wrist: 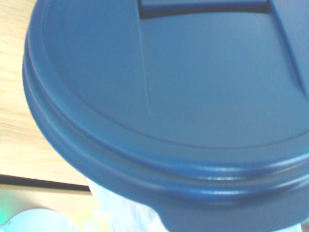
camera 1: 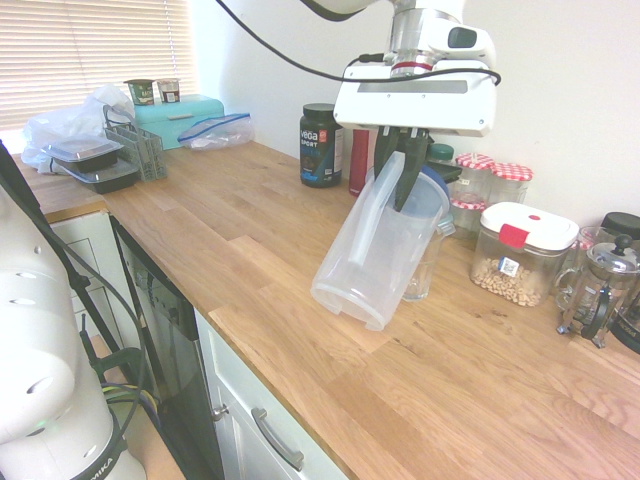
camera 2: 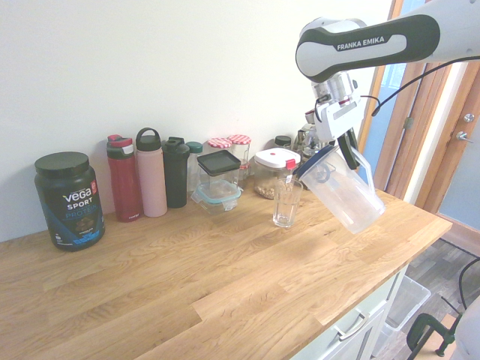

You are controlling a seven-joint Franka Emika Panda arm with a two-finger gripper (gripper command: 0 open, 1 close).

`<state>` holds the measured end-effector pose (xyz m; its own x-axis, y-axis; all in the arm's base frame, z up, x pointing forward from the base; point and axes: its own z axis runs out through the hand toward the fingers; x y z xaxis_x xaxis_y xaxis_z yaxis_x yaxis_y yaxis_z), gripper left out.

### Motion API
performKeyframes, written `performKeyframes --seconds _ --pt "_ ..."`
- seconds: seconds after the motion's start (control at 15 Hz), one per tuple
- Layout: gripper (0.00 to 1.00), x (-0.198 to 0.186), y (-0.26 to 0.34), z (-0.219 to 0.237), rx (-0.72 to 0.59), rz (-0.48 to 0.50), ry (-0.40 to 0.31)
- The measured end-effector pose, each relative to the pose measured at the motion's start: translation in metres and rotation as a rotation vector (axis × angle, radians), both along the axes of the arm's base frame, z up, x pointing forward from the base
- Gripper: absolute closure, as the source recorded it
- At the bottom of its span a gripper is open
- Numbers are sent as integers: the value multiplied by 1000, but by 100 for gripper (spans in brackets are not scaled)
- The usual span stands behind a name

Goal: Pour me some water

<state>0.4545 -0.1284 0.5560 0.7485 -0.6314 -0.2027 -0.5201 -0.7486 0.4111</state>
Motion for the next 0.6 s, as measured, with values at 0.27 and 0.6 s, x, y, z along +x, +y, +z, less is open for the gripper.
performKeyframes --seconds 0.27,0.6 --pt "100 10 -6 -15 6 -9 34" --pt "100 12 -8 -9 3 -12 20"
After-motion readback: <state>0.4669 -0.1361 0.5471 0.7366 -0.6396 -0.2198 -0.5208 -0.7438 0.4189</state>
